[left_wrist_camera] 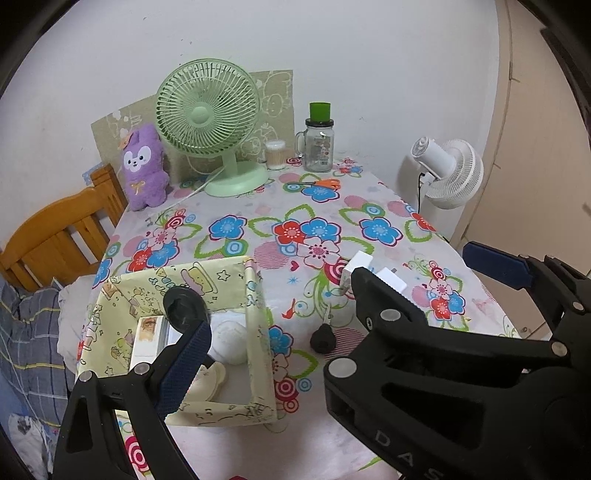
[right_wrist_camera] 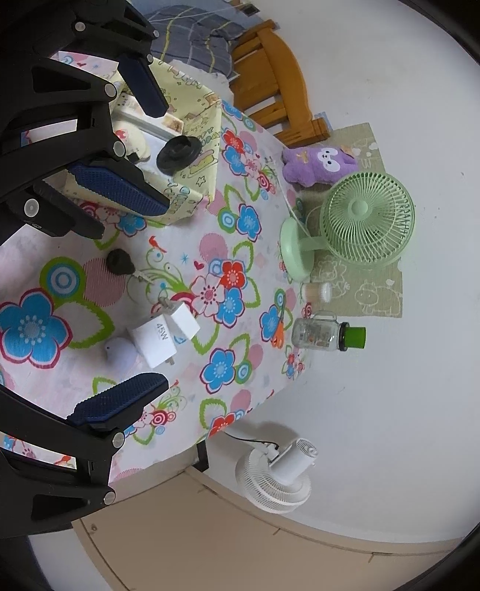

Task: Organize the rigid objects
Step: 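Withdraw both grippers from the box toward the black key and white charger, then grasp the black car key with the left gripper while the right gripper grasps the white charger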

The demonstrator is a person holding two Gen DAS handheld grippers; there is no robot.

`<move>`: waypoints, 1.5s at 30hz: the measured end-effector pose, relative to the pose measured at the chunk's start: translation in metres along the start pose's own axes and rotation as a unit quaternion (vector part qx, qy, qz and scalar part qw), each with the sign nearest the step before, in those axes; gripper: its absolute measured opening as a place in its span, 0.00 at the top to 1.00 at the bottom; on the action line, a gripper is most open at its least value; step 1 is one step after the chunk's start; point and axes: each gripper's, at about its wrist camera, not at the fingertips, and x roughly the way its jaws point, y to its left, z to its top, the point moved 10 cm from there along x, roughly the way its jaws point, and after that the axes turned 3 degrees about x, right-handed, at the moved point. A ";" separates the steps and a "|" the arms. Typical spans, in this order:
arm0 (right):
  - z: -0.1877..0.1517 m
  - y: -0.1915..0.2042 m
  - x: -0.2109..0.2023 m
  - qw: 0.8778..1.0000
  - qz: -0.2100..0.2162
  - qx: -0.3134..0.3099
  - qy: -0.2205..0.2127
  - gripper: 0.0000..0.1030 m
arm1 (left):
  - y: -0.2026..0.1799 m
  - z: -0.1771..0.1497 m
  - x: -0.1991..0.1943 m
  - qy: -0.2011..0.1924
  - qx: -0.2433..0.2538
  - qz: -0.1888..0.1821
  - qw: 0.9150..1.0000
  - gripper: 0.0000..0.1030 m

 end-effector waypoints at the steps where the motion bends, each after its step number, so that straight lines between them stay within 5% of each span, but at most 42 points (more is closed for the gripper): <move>1: 0.000 -0.002 -0.001 1.000 0.000 -0.001 -0.001 0.13 | -0.002 0.000 0.000 -0.001 0.000 -0.002 1.000 0.05; 45: -0.034 -0.084 0.056 0.999 -0.039 0.002 0.025 0.14 | -0.074 -0.018 0.071 0.030 0.000 -0.031 0.999 0.09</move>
